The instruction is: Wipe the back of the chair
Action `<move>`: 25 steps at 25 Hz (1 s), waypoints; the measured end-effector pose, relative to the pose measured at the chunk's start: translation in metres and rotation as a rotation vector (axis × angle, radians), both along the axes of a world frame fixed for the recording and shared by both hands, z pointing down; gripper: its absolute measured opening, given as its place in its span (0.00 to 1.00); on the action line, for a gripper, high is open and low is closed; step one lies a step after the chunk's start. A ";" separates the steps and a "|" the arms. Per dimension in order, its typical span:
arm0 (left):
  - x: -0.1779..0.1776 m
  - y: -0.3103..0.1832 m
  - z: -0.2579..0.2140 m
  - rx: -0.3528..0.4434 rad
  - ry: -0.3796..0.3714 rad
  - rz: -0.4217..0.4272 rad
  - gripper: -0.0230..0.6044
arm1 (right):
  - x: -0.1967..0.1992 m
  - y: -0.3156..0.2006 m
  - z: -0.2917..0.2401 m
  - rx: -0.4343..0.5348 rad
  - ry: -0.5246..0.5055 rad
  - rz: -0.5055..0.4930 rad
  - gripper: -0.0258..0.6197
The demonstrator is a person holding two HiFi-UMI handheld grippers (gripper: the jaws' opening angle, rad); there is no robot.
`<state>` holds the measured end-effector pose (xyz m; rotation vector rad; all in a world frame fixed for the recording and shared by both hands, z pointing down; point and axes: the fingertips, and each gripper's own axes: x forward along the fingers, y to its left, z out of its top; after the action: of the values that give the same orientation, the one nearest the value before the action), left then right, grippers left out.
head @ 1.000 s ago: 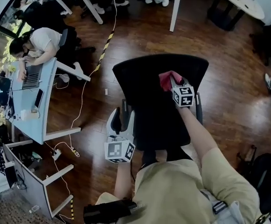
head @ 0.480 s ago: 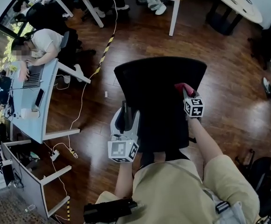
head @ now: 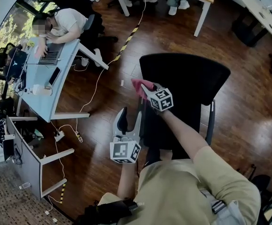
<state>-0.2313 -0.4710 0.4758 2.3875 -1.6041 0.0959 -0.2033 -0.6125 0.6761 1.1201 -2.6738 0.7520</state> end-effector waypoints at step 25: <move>0.038 -0.012 -0.008 0.006 0.025 0.067 0.39 | 0.132 0.058 0.027 -0.081 -0.026 0.183 0.09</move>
<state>-0.1938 -0.4834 0.4680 2.4375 -1.5158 0.0742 -0.0716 -0.5545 0.7036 1.3560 -2.5601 0.9017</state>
